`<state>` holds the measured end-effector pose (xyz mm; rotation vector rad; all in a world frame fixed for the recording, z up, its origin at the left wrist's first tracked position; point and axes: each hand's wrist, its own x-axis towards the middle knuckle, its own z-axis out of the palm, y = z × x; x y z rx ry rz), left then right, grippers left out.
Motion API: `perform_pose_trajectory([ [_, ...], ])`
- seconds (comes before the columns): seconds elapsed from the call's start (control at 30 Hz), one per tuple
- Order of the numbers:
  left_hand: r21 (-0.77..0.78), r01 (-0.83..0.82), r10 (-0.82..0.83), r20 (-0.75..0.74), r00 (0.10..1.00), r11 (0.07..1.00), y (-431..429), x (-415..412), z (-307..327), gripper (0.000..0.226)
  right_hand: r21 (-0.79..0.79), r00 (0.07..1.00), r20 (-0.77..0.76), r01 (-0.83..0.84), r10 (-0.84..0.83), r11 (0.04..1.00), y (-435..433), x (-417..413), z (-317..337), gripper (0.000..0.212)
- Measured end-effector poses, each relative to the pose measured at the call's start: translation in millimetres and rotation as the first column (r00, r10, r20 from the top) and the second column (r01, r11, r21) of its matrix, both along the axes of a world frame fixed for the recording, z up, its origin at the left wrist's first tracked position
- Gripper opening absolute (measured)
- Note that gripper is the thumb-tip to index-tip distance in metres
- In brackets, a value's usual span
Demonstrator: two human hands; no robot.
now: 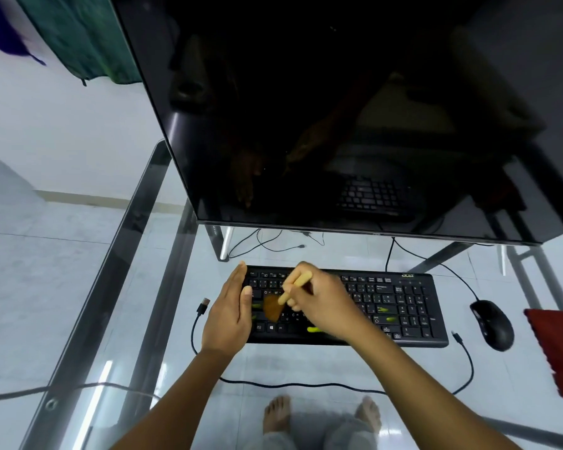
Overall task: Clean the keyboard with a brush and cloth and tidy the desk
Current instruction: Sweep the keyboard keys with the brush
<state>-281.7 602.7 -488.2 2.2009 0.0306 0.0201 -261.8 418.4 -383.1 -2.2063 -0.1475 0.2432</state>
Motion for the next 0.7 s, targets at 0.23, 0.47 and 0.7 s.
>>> perform_pose_trajectory([
  [0.23,-0.015,0.012,-0.012,0.032,0.999,1.0,-1,1,2,0.054,0.172,0.989,-0.07,0.143,-0.133,0.975,25,18,-1,0.007],
  [0.47,0.005,-0.003,0.003,0.006,1.0,1.0,-2,0,4,0.059,0.081,0.993,0.014,0.117,-0.118,0.99,17,16,-6,0.009],
  [0.7,0.091,0.044,-0.043,-0.008,0.999,0.995,-6,1,7,0.066,0.067,0.98,0.017,0.195,-0.197,0.978,-33,4,-3,0.01],
])
